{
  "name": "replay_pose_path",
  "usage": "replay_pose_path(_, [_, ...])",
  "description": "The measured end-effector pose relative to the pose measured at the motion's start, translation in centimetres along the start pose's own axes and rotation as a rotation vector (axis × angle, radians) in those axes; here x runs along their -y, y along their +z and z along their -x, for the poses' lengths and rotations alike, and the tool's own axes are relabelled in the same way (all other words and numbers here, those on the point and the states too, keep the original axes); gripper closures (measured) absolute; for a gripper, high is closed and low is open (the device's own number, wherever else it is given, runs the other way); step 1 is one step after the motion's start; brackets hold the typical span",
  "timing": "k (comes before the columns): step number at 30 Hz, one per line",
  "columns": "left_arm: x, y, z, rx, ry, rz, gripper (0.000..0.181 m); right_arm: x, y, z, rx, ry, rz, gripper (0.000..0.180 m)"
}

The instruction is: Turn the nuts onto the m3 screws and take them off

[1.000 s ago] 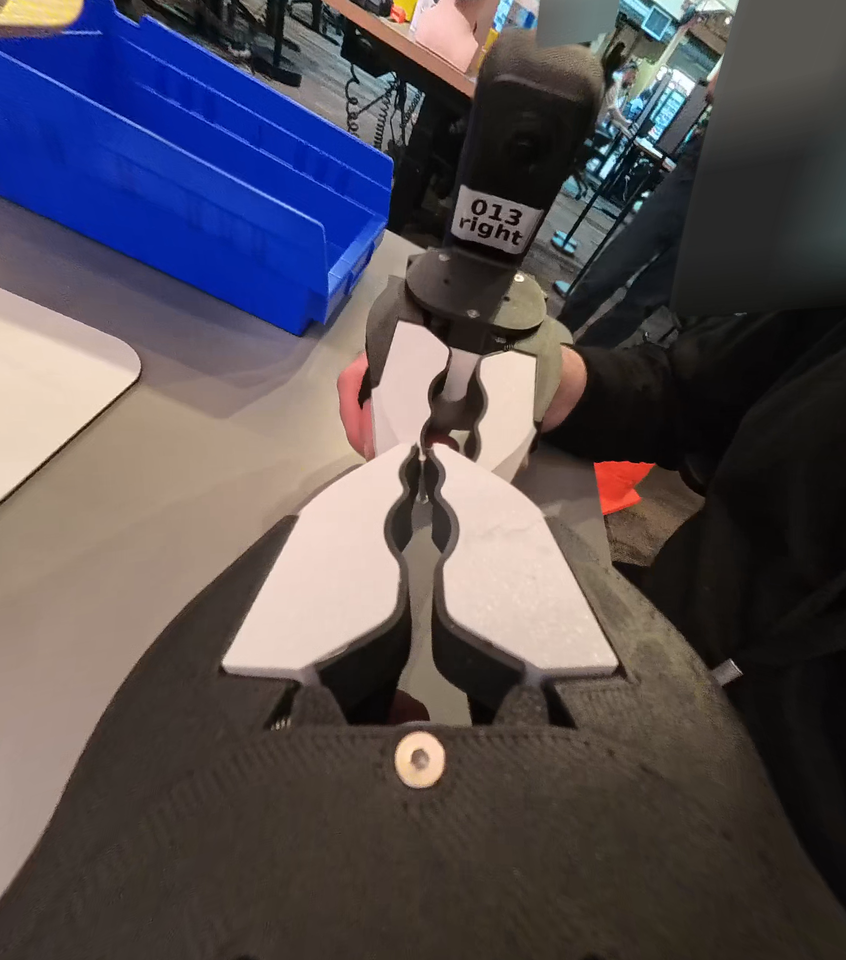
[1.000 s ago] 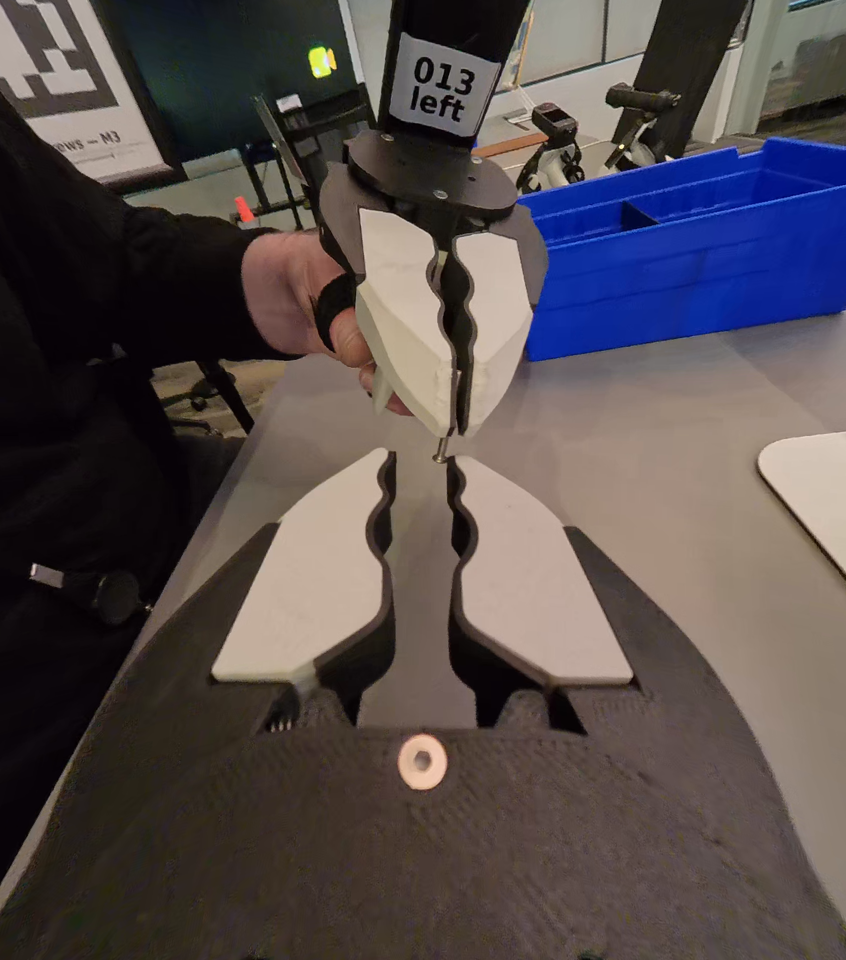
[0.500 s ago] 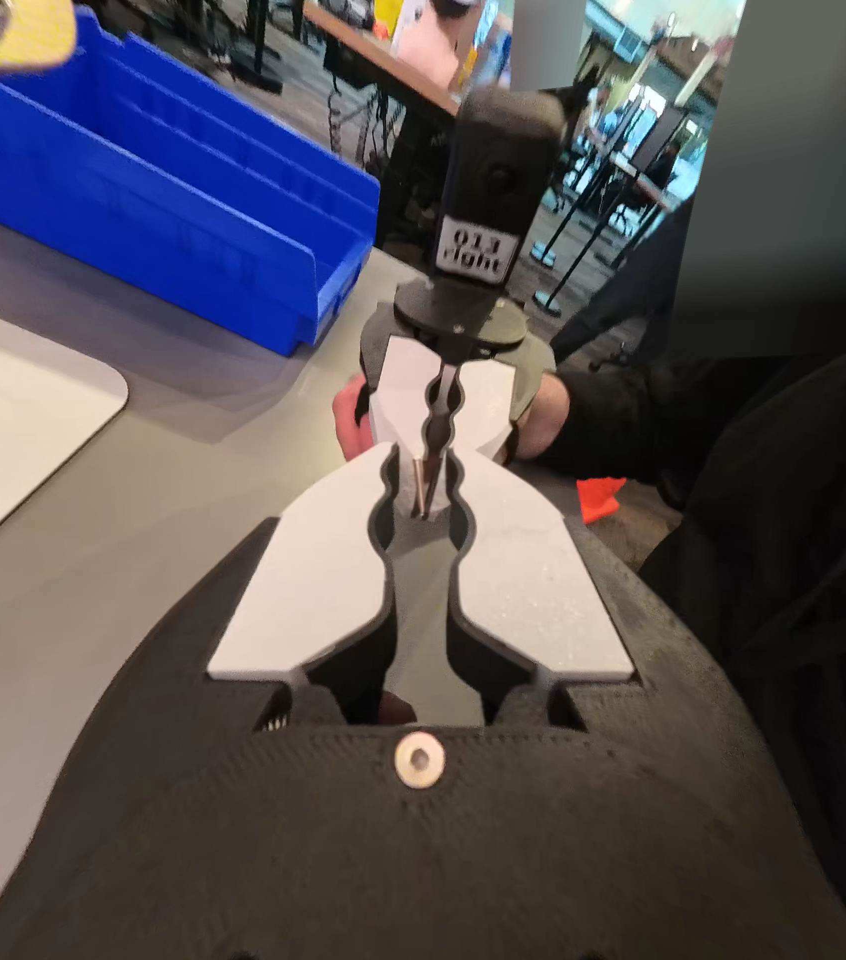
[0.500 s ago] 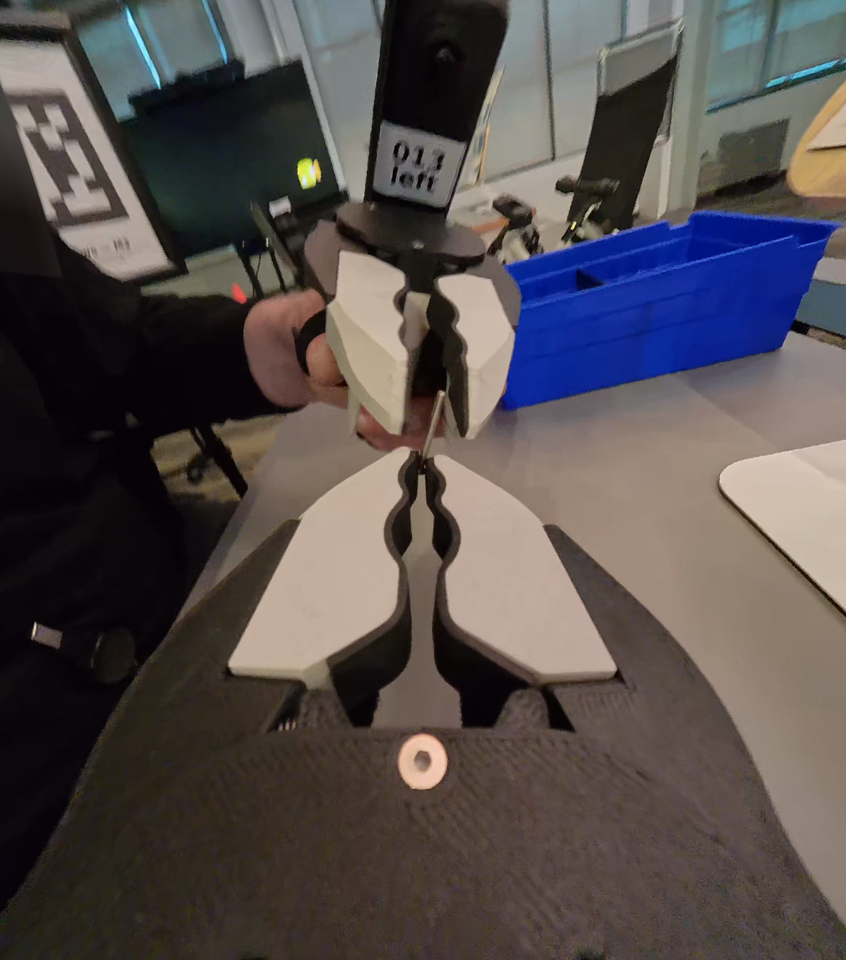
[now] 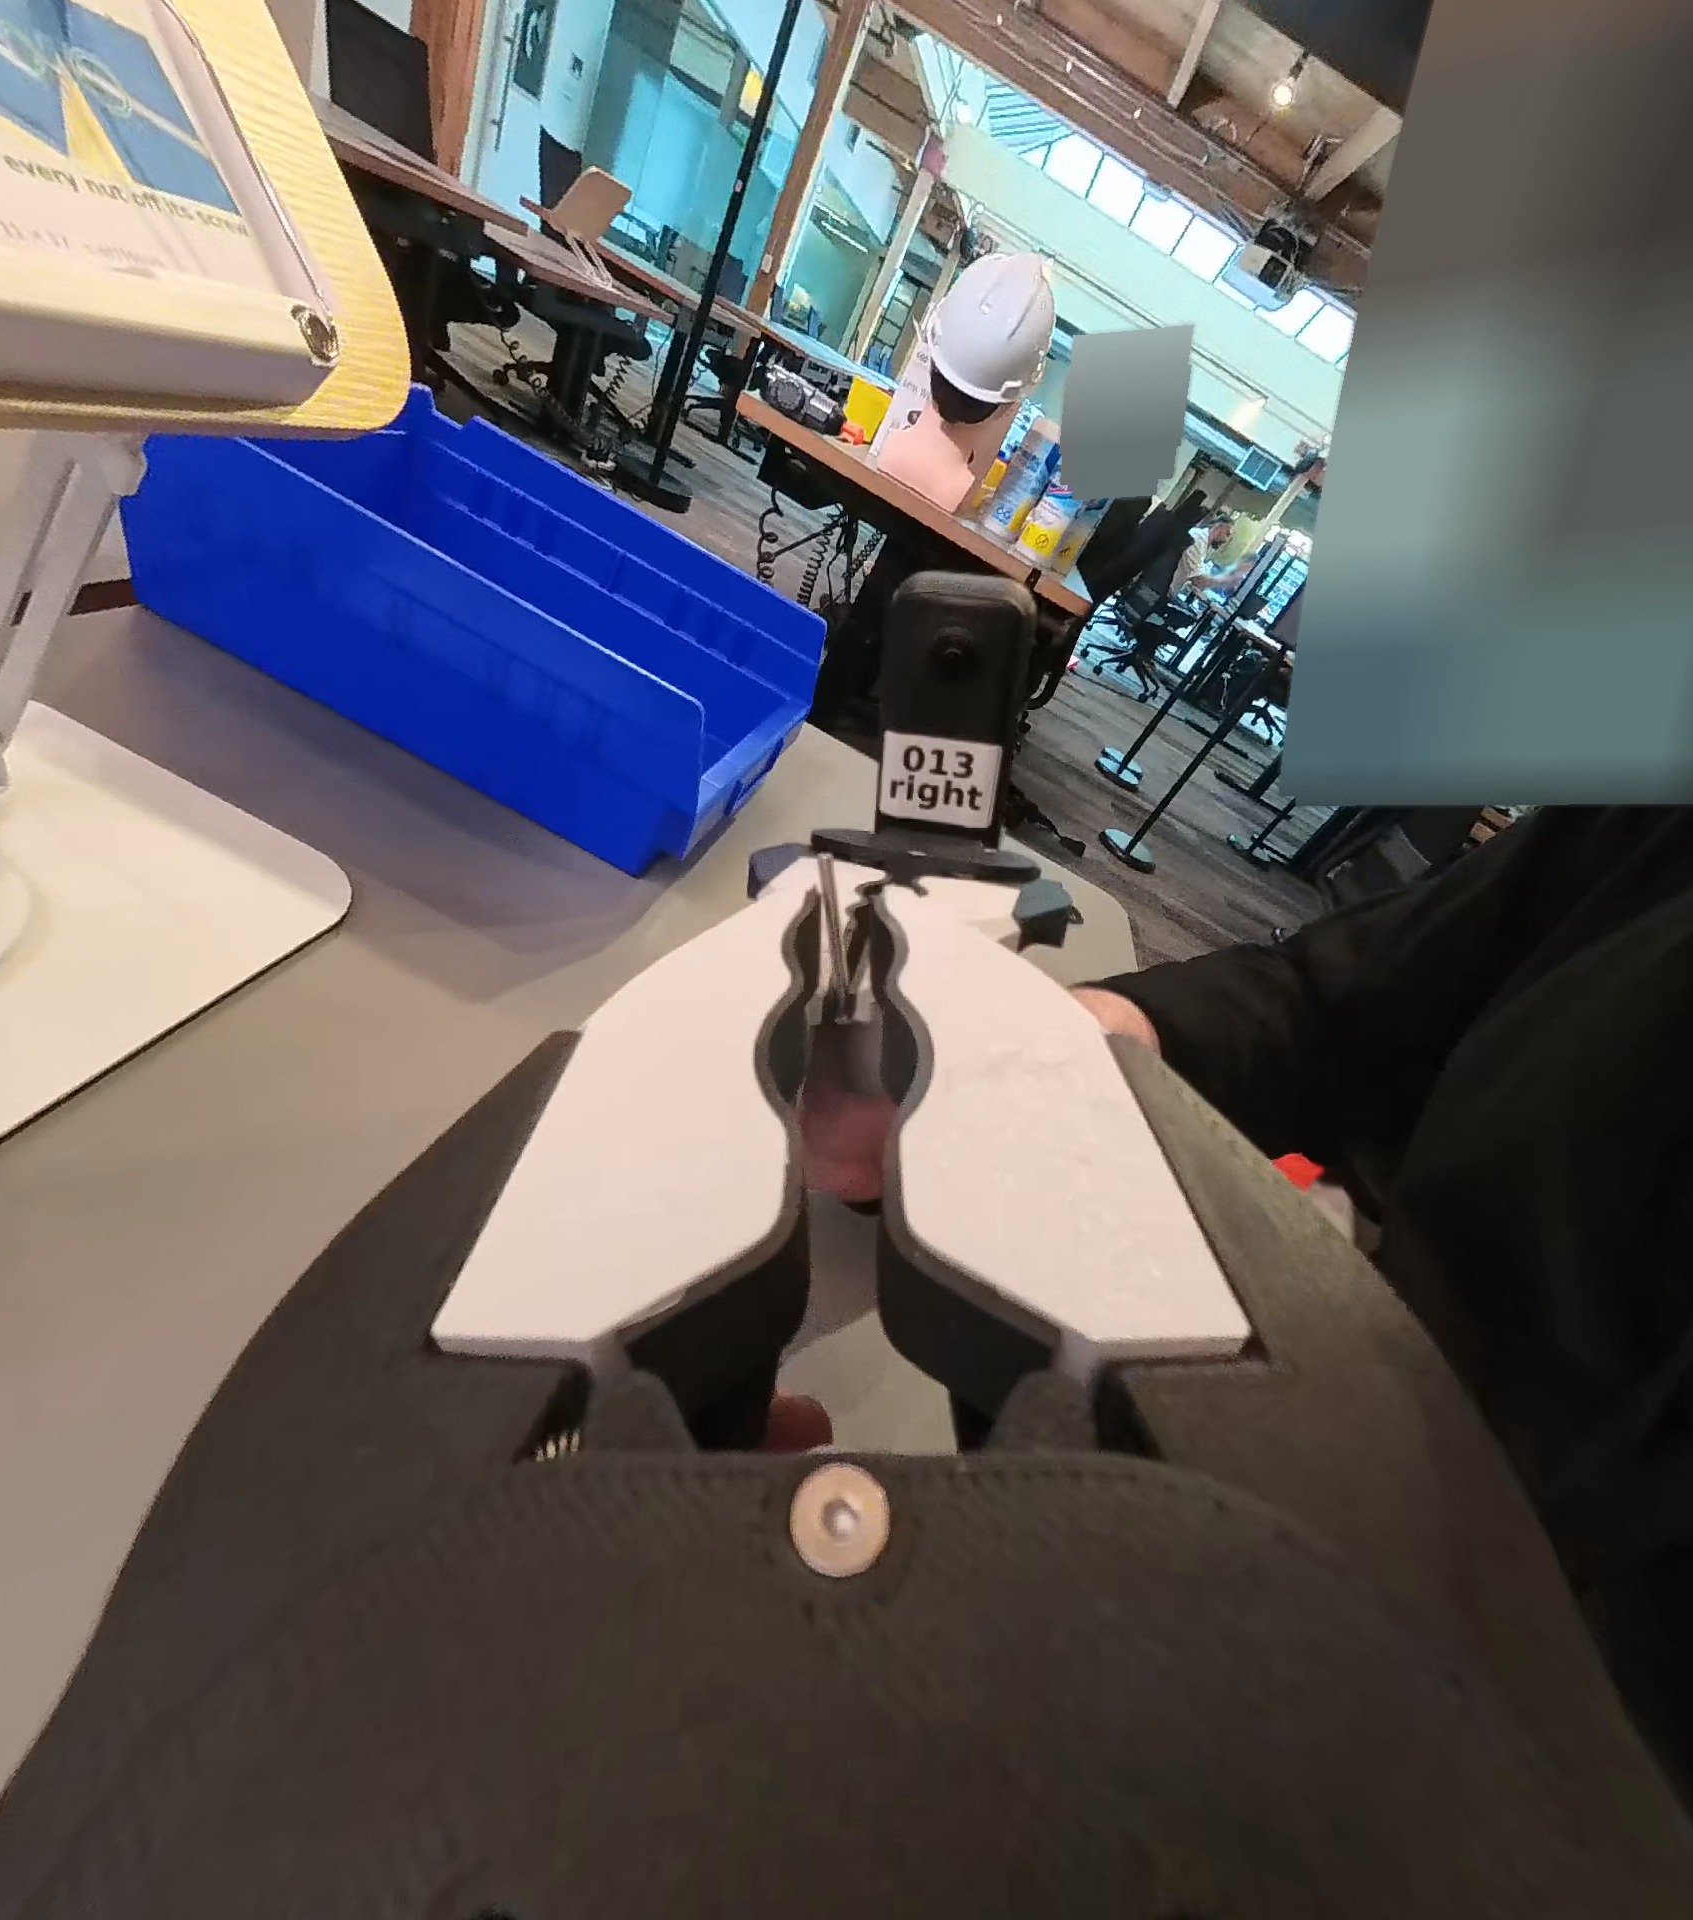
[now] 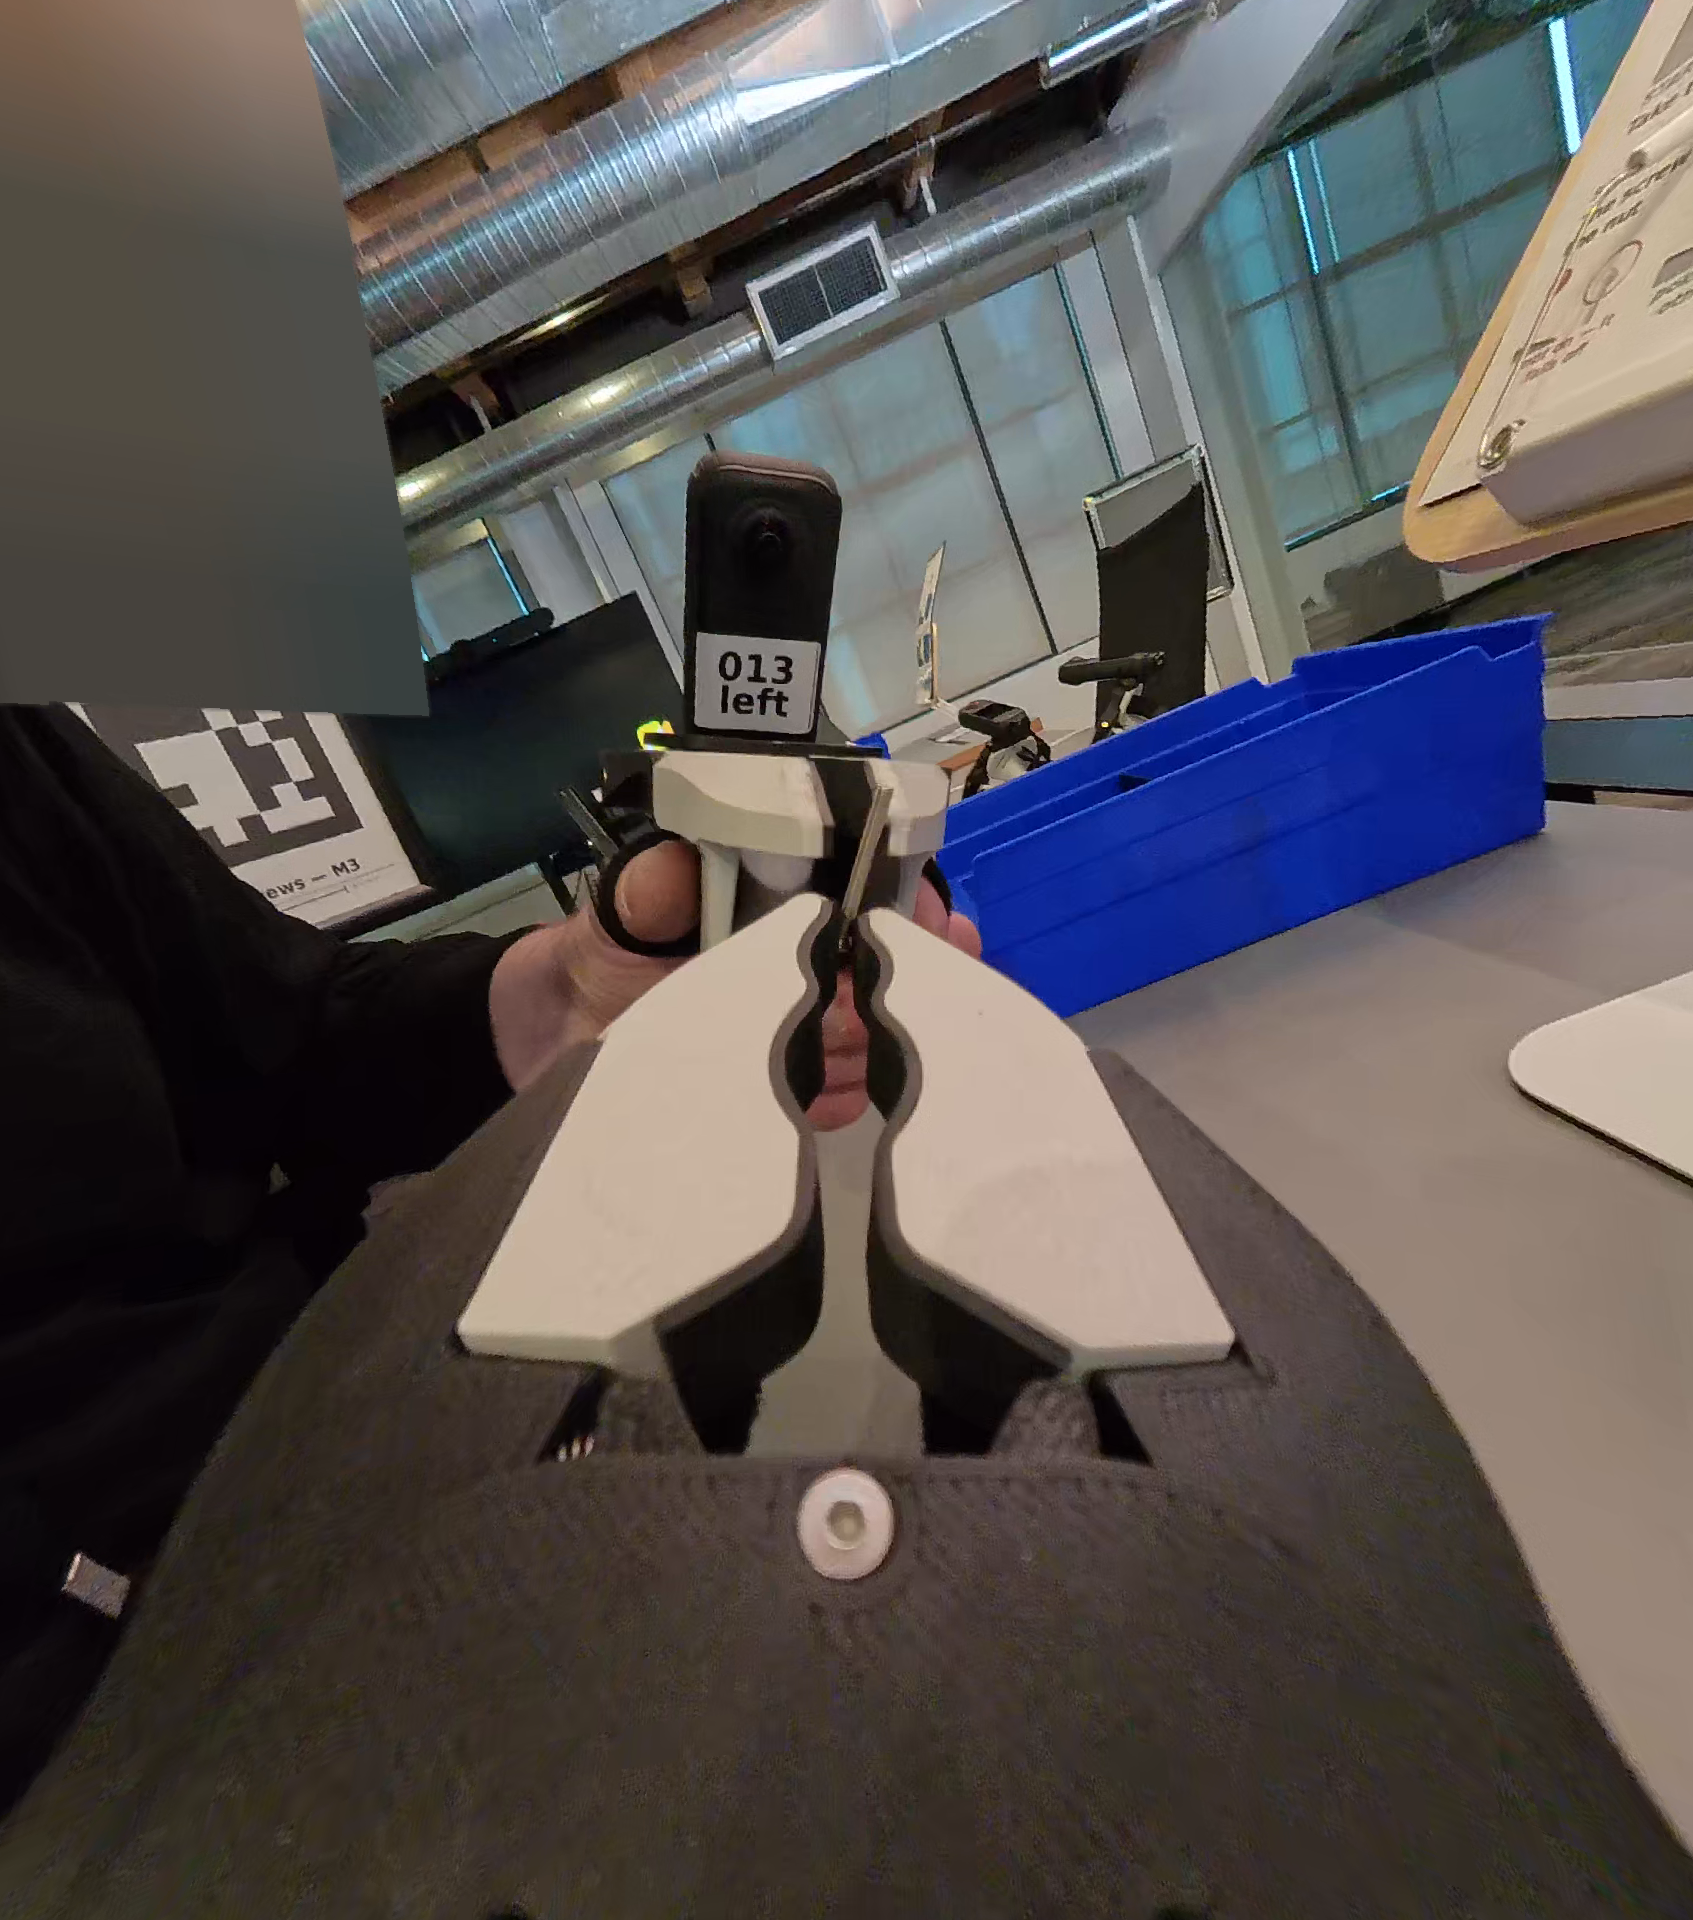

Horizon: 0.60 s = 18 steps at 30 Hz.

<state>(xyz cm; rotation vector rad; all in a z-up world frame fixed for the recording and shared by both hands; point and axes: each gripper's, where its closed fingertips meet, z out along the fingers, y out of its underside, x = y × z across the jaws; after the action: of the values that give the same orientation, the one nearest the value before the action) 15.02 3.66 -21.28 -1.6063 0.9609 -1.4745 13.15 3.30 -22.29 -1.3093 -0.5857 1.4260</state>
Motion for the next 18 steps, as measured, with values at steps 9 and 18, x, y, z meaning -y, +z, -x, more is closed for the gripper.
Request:
replay_pose_path(9, [-0.5, 0.2, -0.3, 0.014, 0.058, 0.035, 0.180, -0.1, 0.2, 0.3, 0.020, 0.021, -0.008, 0.175])
replay_pose_path(18, [-0.4, 0.0, -0.4, 0.001, 0.107, 0.107, 0.180, 3.8, -2.1, -0.3, 0.008, -0.134, -0.017, 0.173])
